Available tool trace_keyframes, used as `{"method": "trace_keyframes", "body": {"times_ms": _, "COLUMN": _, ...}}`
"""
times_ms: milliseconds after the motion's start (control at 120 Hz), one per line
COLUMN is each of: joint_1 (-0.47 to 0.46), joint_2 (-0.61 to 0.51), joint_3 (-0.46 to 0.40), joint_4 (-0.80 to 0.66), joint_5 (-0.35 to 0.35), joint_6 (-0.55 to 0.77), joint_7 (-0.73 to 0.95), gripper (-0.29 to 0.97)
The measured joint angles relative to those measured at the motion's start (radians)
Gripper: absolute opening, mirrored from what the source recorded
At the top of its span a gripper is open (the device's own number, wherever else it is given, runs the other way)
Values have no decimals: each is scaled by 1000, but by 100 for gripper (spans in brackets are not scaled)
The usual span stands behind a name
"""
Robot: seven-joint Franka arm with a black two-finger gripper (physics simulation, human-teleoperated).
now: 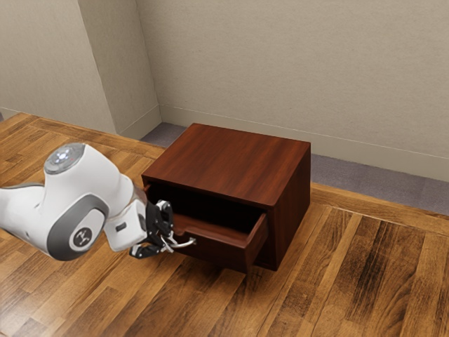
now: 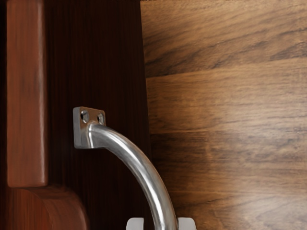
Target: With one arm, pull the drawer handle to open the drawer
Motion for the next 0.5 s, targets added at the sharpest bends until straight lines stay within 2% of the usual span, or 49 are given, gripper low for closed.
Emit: {"method": "trace_keyframes", "body": {"times_ms": 500, "joint_1": -36, "joint_2": -59, "joint_3": 0, "joint_4": -44, "joint_5": -2, "joint_6": -17, "joint_7": -16, "gripper": -6}}
